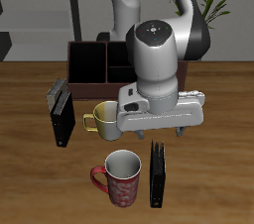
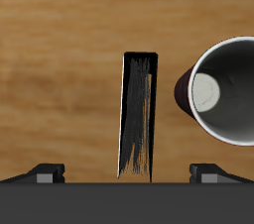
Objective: Place the left black book into the back desk caddy's left compartment
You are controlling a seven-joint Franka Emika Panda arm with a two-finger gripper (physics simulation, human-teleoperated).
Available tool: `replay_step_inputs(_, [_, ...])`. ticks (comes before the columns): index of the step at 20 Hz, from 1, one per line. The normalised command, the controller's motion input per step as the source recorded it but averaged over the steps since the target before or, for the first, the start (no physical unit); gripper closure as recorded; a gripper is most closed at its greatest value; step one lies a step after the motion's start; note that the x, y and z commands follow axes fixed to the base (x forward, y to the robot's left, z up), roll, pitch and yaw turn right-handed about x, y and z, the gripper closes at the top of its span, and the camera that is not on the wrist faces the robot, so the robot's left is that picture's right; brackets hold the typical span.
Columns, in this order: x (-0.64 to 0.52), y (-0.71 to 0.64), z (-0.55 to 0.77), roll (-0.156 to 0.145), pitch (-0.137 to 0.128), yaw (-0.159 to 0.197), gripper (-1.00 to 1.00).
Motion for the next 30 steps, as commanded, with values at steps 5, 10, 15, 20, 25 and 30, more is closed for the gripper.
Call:
replay_step_inputs(5, [-0.01,-0.02,-0.11,-0.005,0.005,-0.006,-1.0])
replay_step_inputs(10, [0.03,-0.05,-0.16,-0.01,0.015,-0.003,-1.0])
replay_step_inputs(15, [0.03,-0.03,-0.13,-0.005,0.013,-0.005,-1.0])
replay_step_inputs(20, [0.03,0.0,-0.15,-0.004,0.015,-0.006,-1.0])
replay_step_inputs(25, [0.03,0.07,-0.19,0.002,0.024,0.008,-1.0])
replay_step_inputs(30, [0.03,0.02,-0.09,0.009,0.019,-0.001,-1.0])
